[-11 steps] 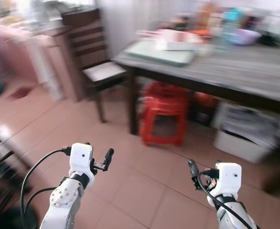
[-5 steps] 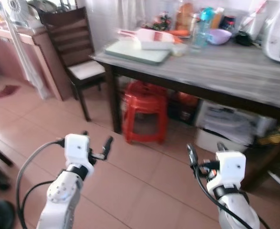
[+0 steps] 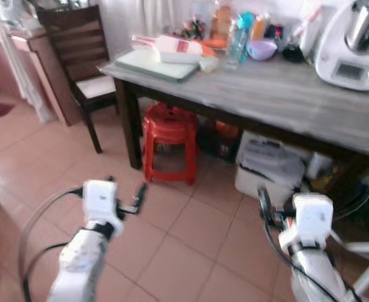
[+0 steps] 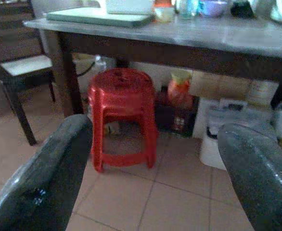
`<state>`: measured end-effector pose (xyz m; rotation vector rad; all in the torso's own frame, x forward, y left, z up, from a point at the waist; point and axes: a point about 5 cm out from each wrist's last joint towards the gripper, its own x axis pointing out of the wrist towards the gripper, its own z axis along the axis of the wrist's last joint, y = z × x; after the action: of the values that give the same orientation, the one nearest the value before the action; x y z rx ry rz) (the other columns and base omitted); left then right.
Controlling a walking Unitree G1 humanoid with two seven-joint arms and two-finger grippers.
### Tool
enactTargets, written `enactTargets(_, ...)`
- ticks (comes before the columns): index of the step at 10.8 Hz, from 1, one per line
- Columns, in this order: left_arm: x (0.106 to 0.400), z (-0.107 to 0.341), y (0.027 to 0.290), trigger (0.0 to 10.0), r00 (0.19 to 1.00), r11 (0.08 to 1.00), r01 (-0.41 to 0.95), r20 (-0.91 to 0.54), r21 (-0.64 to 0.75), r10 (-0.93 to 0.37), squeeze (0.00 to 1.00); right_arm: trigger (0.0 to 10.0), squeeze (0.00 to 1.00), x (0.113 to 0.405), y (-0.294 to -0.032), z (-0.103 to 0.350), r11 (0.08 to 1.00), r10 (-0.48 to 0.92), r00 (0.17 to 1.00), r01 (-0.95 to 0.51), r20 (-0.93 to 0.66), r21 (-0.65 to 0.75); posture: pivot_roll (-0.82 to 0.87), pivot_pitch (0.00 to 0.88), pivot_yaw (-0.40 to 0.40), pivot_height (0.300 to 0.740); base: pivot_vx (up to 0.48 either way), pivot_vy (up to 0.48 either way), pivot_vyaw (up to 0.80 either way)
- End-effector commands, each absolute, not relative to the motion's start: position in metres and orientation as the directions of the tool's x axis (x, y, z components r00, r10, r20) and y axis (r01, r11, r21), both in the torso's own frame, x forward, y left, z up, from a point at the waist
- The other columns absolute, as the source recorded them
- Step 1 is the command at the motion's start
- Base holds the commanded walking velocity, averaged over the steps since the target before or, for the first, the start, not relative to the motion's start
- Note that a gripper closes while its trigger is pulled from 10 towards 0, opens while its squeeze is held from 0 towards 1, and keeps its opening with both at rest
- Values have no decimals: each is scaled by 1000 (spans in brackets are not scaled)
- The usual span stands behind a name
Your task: Setting the table
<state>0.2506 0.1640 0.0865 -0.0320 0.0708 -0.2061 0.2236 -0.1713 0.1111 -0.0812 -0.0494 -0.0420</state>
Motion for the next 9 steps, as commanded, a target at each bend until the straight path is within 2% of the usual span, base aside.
enactTargets(1, 253, 89, 155, 10000, 972, 973, 229, -54, -38, -230, 0, 10000, 0, 218, -179, 106, 993, -79, 997, 81, 22, -86, 39, 34, 9, 740, 0, -480, -800)
enactTargets(4, 256, 89, 154, 10000, 971, 973, 230, -56, -38, -231, 0, 10000, 0, 219, -185, 97, 988, -130, 991, 130, 5, -88, 40, 24, 20, 740, 0, -444, -800)
enactTargets(5, 258, 88, 153, 10000, 970, 972, 234, -59, -31, -235, 0, 10000, 0, 219, -181, 96, 990, -109, 994, 108, 1, -89, 36, 24, 19, 740, 0, -330, -800)
enactTargets(9, 254, 86, 153, 10000, 971, 973, 225, -67, -54, -228, 0, 10000, 0, 215, -182, 99, 992, -82, 997, 81, 0, -97, 25, 50, 7, 740, 0, 0, 0)
